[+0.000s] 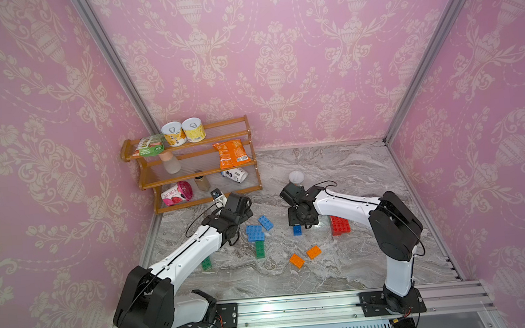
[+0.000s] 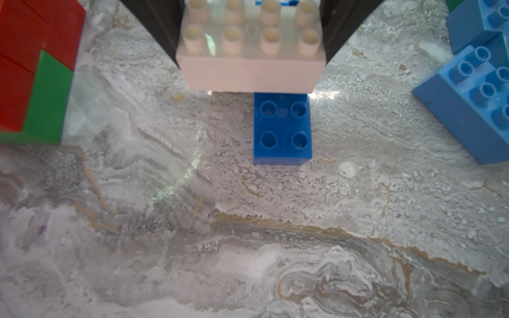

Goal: Assemble a rectangle with lego
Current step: Assemble the lego brick with the lego brick.

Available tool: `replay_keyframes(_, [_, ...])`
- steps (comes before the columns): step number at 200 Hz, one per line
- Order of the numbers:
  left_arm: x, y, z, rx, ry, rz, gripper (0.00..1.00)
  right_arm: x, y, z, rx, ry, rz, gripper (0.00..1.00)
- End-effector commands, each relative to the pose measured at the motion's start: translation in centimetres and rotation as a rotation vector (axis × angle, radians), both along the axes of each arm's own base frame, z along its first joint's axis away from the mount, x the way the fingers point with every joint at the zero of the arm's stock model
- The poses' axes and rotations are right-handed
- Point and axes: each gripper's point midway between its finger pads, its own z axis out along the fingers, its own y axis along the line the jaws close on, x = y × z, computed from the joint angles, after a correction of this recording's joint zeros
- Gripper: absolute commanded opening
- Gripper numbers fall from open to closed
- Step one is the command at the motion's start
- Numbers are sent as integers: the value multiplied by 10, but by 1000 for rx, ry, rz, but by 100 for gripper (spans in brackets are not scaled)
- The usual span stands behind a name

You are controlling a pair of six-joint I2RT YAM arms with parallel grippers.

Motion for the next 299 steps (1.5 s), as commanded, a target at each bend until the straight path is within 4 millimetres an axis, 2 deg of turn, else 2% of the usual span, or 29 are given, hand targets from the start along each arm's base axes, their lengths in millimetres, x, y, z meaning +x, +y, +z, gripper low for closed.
replay_keyframes(1, [5, -2, 4, 3, 1, -15, 99, -6, -10, -19, -52, 47, -33, 44])
replay_keyframes(104, [7, -4, 2, 6, 9, -19, 99, -9, -11, -26, -72, 36, -47, 42])
replay_keyframes(229, [8, -4, 0, 1, 12, -17, 99, -13, -20, -22, -122, -3, -29, 39])
replay_keyframes(299, [8, -4, 1, 3, 10, -18, 99, -13, -20, -17, -87, 16, -33, 39])
